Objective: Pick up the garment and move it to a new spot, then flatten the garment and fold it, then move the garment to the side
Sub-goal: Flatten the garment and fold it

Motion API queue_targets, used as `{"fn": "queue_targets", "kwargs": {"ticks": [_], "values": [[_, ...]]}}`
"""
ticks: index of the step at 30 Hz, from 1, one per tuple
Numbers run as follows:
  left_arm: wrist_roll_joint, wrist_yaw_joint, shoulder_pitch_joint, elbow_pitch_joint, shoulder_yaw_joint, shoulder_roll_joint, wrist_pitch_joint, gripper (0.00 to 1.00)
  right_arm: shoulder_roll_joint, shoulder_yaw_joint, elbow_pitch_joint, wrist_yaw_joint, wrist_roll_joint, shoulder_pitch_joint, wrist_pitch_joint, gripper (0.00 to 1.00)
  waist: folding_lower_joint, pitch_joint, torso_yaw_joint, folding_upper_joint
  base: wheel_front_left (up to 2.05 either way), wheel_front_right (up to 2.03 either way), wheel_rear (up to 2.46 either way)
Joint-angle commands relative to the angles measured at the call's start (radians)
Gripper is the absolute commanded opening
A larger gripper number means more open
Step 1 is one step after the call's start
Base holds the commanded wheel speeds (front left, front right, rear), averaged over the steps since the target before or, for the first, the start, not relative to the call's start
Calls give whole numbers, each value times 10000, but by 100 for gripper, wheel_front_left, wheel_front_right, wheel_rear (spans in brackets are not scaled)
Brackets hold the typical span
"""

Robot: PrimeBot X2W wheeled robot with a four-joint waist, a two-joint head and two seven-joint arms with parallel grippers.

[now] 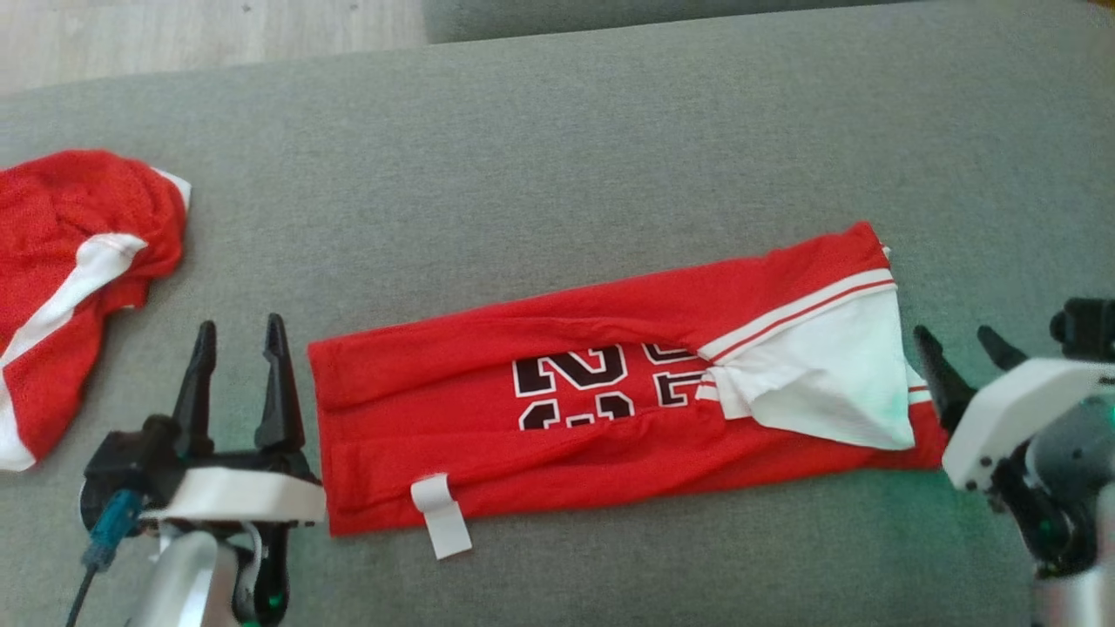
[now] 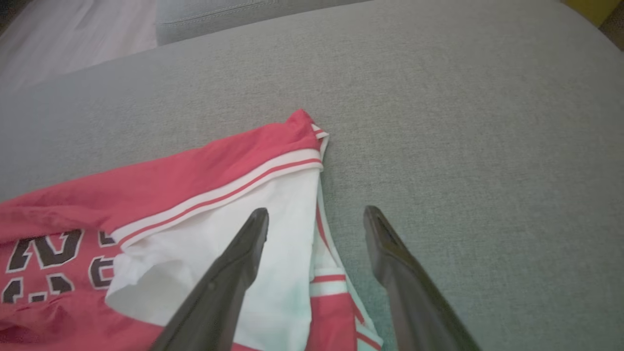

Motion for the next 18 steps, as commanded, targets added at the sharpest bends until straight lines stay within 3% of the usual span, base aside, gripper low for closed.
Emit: {"fn": "queue_targets", "kwargs": {"ticks": [1, 14, 18], "values": [[171, -57, -116, -335, 428, 115, -93, 100, -62, 79, -128, -9, -198, -669, -133, 100, 1, -21, 64, -1, 0, 0, 0], [584, -442, -687, -171, 790, -148, -93, 100, 179, 215, 3639, -9, -548, -2346, -239, 100, 1, 265, 480, -1, 0, 0, 0], [641, -506, -697, -47, 828, -238, -93, 100, 216, 332, 4466, -9, -524, -2390, 372, 100, 1, 263, 565, -1, 0, 0, 0]]}}
